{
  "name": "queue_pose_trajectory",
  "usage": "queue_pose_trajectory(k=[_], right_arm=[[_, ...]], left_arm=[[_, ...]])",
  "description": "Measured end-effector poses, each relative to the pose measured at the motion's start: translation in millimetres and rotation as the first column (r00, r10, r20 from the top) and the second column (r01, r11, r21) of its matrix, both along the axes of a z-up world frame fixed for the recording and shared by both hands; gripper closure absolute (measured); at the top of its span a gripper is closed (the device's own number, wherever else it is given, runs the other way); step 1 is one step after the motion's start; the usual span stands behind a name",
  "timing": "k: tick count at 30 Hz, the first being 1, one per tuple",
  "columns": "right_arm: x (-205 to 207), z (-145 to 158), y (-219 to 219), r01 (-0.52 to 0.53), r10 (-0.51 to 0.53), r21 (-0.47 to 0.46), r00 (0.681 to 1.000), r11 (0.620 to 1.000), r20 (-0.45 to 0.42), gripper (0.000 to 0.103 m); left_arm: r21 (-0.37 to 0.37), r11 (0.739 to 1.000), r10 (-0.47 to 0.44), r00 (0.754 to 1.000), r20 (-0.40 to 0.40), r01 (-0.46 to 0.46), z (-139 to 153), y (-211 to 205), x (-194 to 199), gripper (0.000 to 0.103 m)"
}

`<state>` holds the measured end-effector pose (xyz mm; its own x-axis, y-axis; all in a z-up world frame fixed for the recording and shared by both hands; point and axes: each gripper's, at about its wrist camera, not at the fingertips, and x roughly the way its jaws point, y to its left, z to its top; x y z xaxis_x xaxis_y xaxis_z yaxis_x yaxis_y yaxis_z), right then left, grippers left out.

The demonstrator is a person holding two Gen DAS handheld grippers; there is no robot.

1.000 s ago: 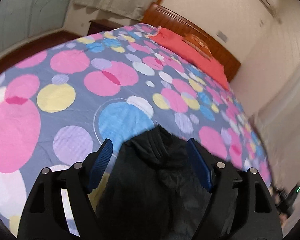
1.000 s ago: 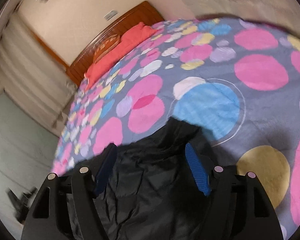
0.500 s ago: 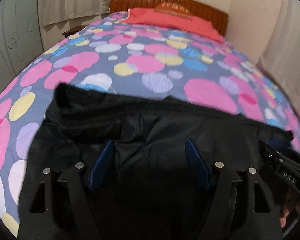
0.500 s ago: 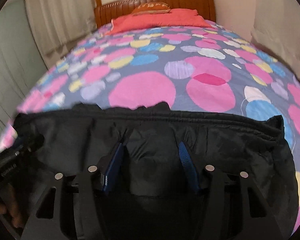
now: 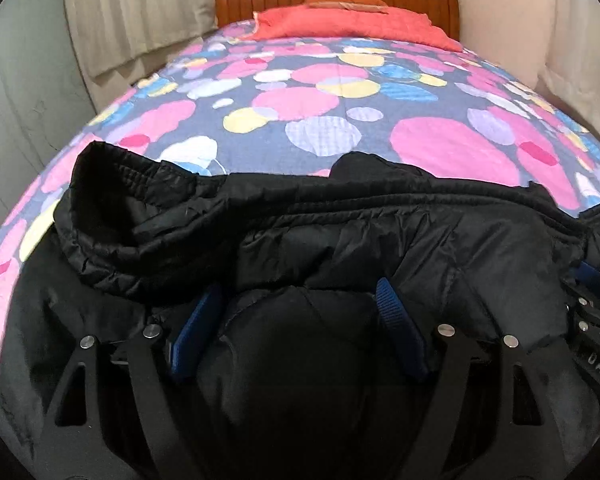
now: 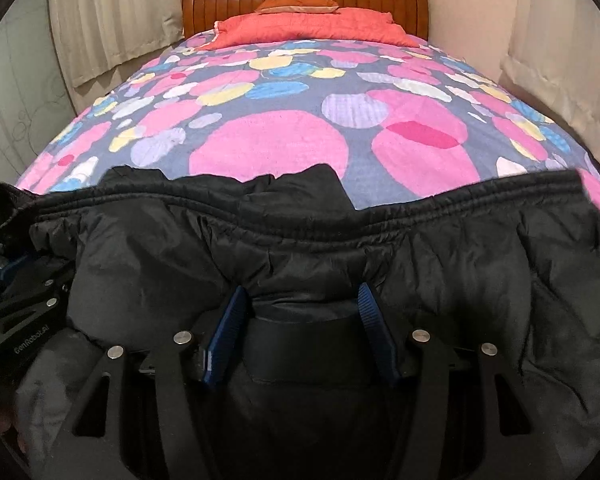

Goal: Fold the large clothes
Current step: 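Lift the hem with both tools and carry it toward the collar, then lower the hem onto the jacket and open both tools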

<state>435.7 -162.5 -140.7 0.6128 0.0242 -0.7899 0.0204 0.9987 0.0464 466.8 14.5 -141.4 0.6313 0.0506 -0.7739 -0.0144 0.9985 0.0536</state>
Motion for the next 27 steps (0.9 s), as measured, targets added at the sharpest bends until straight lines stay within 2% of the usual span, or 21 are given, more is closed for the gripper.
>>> queue_pose_trajectory(k=[2, 4, 6, 8, 10, 13, 16, 18, 22, 27], right_arm=[[-10, 15, -11, 0.0, -0.001, 0.046, 1.0, 0.999, 0.02, 0.045], [-22, 35, -31, 0.022, -0.026, 0.063, 0.997, 0.998, 0.068, 0.044], [-30, 51, -54, 0.065, -0.066, 0.009, 0.992, 0.998, 0.105, 0.044], [-30, 54, -75, 0.111, -0.101, -0.078, 0.988, 0.991, 0.113, 0.044], [-23, 43, -95, 0.14, -0.132, -0.123, 0.989, 0.982, 0.069, 0.044], [-14, 16, -110, 0.149, -0.15, -0.113, 0.989, 0.982, 0.002, 0.043], [-12, -5, -110, 0.149, -0.151, -0.113, 0.988, 0.982, -0.013, 0.038], [-11, -15, -113, 0.162, -0.163, -0.089, 0.987, 0.983, -0.002, 0.037], [-14, -20, -115, 0.173, -0.172, -0.06, 0.985, 0.983, 0.024, 0.036], [-12, -14, -113, 0.179, -0.178, -0.081, 0.984, 0.98, 0.02, 0.034]], left_arm=[[-0.026, 1.0, -0.013, 1.0, -0.027, 0.012, 10, 9, -10, 0.024], [-0.055, 0.998, -0.01, 1.0, -0.009, 0.01, 28, 27, -26, 0.024], [-0.054, 0.998, 0.018, 0.999, 0.045, -0.016, 42, 45, -39, 0.022], [-0.025, 0.998, 0.057, 0.995, 0.076, -0.056, 47, 63, -42, 0.022], [0.01, 0.995, 0.098, 0.993, 0.06, -0.099, 40, 77, -35, 0.022], [0.009, 0.99, 0.139, 0.99, -0.024, -0.139, 12, 90, -22, 0.022], [0.032, 0.989, 0.144, 0.989, -0.022, -0.144, -4, 88, -19, 0.019], [0.02, 0.988, 0.154, 0.988, -0.026, -0.153, -9, 89, -18, 0.017], [-0.025, 0.986, 0.166, 0.986, -0.024, -0.167, -19, 95, -15, 0.015], [0.012, 0.986, 0.169, 0.985, -0.036, -0.169, -12, 91, -12, 0.015]])
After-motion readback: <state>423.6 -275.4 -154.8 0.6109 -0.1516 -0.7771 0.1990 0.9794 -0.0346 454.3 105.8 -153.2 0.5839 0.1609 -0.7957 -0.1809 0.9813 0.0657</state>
